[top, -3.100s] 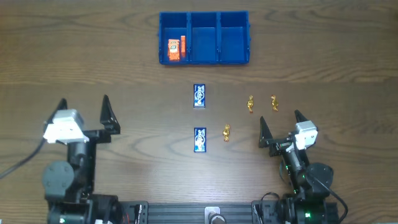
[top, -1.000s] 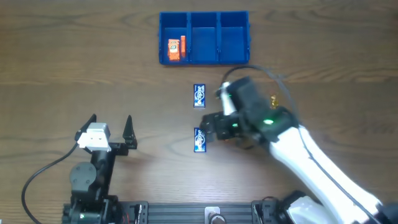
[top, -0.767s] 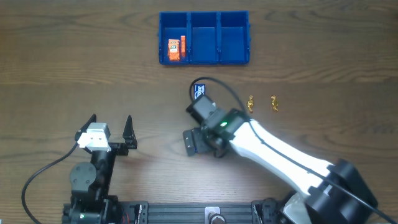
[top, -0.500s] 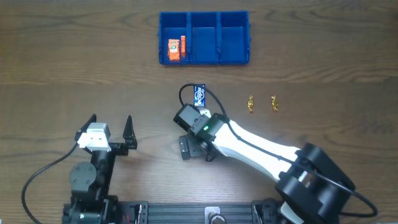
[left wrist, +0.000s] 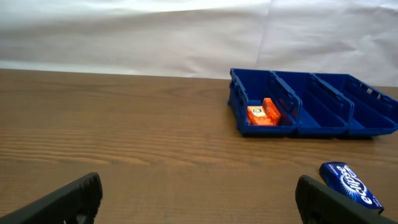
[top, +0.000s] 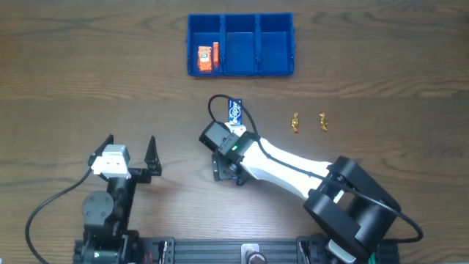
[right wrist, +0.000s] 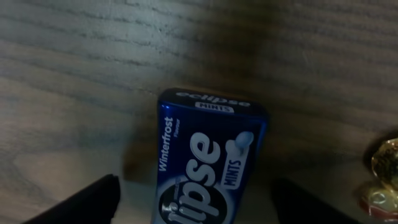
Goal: Sort Candies Into Trays
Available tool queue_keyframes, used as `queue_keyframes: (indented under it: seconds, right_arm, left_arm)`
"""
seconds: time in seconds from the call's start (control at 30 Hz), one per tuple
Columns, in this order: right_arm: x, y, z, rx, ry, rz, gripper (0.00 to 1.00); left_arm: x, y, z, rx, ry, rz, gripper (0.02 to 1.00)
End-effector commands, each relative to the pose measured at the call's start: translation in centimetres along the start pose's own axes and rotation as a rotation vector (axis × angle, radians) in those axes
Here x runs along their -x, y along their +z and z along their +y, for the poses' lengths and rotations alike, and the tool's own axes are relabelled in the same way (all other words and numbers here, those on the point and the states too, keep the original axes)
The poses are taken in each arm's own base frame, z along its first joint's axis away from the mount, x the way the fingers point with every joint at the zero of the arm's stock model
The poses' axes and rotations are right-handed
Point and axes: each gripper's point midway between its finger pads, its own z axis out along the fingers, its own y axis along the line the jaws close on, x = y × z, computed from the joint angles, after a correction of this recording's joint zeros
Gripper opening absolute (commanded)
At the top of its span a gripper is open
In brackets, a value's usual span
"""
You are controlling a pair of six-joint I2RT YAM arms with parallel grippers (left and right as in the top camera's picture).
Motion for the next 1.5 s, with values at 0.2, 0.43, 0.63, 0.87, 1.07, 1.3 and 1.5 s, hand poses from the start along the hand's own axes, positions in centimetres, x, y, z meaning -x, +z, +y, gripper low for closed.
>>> queue_keyframes:
  seconds: [0.2,0.43,0.63,0.87,1.07,1.3,1.5]
  right_arm:
    - [0.8,0.4,0.3,-0.012,0.008,-0.023,0.606]
    - [1.0,0.5,0.8,0.001,0.002,-0.035,0.485]
    - [1.2,0.5,0.7,-0.007,0.016,-0.045,0.303]
    - [3.6,-3.5,0.3,-0.021,0.035,-0.177,0.24]
    - [11.8,-16.4,-1.7,-0.125,0.057,-0.452,0.222]
    - [24.3,-20.1,-3.0,-0.171,-0.016,-0.61,0.187]
    - [32.3,-15.5,-3.3,-0.128,-0.029,-0.65,0.191]
  left_arm:
    - [-1.7,0.1,0.1,-0.001,0.014,0.054,0.998]
    - [-1.7,0.1,0.1,-0.001,0.014,0.054,0.998]
    - [-1.6,0.1,0.1,-0.001,0.014,0.053,0.998]
    - [-1.7,0.1,0.1,-0.001,0.014,0.054,0.998]
    - [-1.6,0.1,0.1,-0.001,0.014,0.053,0.998]
    - [-1.7,0.1,0.1,-0.001,0.014,0.054,0.998]
    - [-1.6,0.1,0.1,-0.001,0.014,0.053,0.998]
